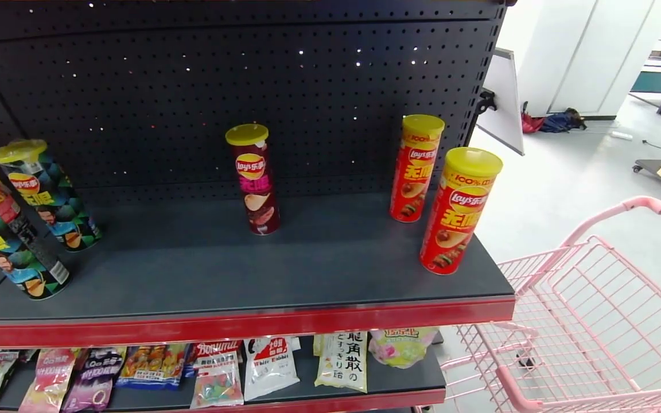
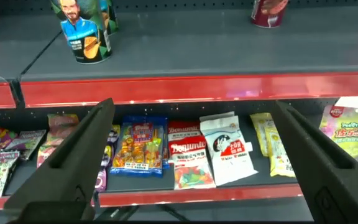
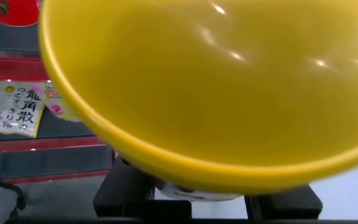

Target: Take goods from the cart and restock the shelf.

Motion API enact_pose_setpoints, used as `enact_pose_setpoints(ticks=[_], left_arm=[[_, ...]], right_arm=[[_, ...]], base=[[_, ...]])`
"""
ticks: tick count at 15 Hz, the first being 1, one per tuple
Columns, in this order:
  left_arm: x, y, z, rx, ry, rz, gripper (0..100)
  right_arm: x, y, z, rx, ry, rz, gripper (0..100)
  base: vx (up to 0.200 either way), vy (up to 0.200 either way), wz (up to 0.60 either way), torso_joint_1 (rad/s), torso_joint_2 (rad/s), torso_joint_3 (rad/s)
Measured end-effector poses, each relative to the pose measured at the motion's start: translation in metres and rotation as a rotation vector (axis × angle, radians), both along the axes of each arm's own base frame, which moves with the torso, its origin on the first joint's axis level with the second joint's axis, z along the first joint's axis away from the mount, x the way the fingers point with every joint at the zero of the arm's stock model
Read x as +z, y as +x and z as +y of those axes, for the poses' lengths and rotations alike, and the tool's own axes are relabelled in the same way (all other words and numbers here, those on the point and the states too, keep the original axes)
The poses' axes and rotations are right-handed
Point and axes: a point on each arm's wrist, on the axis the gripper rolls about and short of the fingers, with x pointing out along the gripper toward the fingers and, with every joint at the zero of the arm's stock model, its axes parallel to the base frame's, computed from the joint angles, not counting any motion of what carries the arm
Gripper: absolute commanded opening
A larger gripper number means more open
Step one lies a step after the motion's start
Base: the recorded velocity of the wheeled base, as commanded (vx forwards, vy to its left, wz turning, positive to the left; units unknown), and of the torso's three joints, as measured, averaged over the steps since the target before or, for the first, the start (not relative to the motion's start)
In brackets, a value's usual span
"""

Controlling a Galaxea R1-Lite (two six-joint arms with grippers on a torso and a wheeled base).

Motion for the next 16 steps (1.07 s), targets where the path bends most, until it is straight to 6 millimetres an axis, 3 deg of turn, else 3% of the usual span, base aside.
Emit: enact_pose_setpoints(ticks=[5,10,16], left_arm=[[0.0,0.0,0.0,0.0,0.0,0.0,100],[0.0,0.0,0.0,-0.001,0.001,0.0,100],[0.0,0.0,0.0,-0.001,0.002,0.0,100]], right_arm=[[-0.033,-0.023,-0.001,0.007,0.077,-0.1,0],[-0.064,-0.043,-0.002,0.023,0.086,-0.155,0],[-0.07,-0.048,-0.002,0.025,0.086,-0.185,0]], base=[[0.0,0.0,0.0,0.0,0.0,0.0],[0.0,0.2,0.0,0.0,0.0,0.004],[0.0,0.2,0.0,0.0,0.0,0.002]])
